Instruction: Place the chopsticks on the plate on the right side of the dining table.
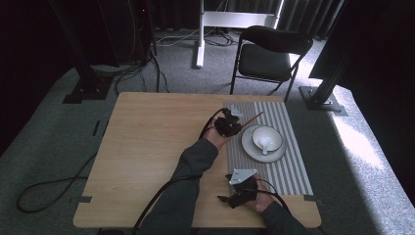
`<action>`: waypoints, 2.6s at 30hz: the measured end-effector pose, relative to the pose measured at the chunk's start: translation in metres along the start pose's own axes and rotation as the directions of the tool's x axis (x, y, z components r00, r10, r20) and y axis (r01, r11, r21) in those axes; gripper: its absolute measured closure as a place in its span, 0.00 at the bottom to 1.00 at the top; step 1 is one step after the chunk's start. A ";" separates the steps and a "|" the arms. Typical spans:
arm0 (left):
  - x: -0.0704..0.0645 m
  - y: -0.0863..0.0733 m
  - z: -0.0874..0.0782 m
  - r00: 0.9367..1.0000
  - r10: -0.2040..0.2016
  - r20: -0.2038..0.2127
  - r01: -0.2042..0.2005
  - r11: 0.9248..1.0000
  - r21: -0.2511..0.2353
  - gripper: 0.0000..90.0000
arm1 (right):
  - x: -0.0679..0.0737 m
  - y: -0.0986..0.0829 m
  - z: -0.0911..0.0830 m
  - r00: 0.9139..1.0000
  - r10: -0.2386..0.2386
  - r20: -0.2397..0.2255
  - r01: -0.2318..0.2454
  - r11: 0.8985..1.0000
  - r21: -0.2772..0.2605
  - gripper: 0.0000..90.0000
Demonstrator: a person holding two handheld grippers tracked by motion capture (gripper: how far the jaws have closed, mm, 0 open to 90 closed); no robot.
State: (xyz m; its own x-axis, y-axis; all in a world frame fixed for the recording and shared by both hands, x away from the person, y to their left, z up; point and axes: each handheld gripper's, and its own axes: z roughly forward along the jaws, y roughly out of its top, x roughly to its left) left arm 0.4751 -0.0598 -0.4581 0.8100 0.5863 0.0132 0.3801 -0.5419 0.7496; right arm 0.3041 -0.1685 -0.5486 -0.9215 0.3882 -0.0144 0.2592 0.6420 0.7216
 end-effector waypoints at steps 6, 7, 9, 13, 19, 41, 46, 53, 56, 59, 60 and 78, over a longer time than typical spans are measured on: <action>-0.003 0.004 0.006 1.000 -0.003 0.011 0.003 1.000 -0.003 0.94 | 0.000 0.000 0.000 1.000 0.000 0.000 0.000 1.000 -0.002 0.15; -0.003 0.004 0.006 1.000 -0.003 0.011 0.003 1.000 -0.003 0.94 | 0.000 0.000 0.000 1.000 0.001 0.000 -0.001 1.000 -0.003 0.15; -0.003 0.005 0.010 1.000 -0.005 0.012 0.005 1.000 0.001 0.94 | 0.000 0.000 0.000 1.000 0.001 0.000 -0.001 1.000 -0.003 0.15; -0.003 0.005 0.016 1.000 -0.013 0.017 0.012 1.000 0.005 0.94 | 0.001 0.000 0.000 1.000 0.003 -0.001 -0.003 1.000 -0.002 0.15; -0.004 0.004 0.023 1.000 -0.015 0.021 0.014 1.000 0.018 0.94 | 0.000 0.000 0.000 1.000 0.003 -0.001 -0.003 1.000 -0.002 0.15; -0.013 -0.006 0.054 0.999 -0.010 0.035 0.008 0.998 0.062 0.94 | 0.000 0.000 0.000 1.000 0.001 -0.002 -0.001 1.000 -0.002 0.15; -0.012 -0.007 0.057 0.999 -0.011 0.039 0.008 0.998 0.063 0.94 | 0.000 0.000 0.000 1.000 0.001 -0.002 -0.001 1.000 -0.002 0.15; -0.014 -0.007 0.062 0.999 -0.011 0.040 0.009 0.998 0.068 0.94 | 0.000 0.000 0.000 1.000 0.001 -0.002 -0.001 1.000 -0.002 0.15; -0.015 -0.008 0.063 0.999 -0.011 0.041 0.009 0.998 0.069 0.94 | 0.000 0.000 0.000 1.000 0.001 -0.002 -0.001 1.000 -0.002 0.15; -0.014 -0.008 0.063 0.999 -0.012 0.043 0.009 0.998 0.068 0.93 | 0.000 0.000 0.000 1.000 0.001 -0.002 -0.001 1.000 -0.002 0.15; -0.014 -0.008 0.064 0.999 -0.016 0.048 0.012 0.997 0.070 0.92 | 0.000 0.000 0.000 1.000 0.001 -0.002 -0.001 1.000 -0.002 0.15; -0.010 -0.011 0.057 0.998 -0.036 0.045 0.034 0.998 0.053 0.81 | 0.000 0.000 0.000 1.000 0.001 -0.002 -0.001 1.000 -0.002 0.15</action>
State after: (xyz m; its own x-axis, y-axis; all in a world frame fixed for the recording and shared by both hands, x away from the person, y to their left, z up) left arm 0.4884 -0.0936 -0.5041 0.8149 0.5779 -0.0434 0.4301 -0.5530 0.7136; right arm 0.3038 -0.1685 -0.5490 -0.9218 0.3876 -0.0122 0.2595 0.6399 0.7233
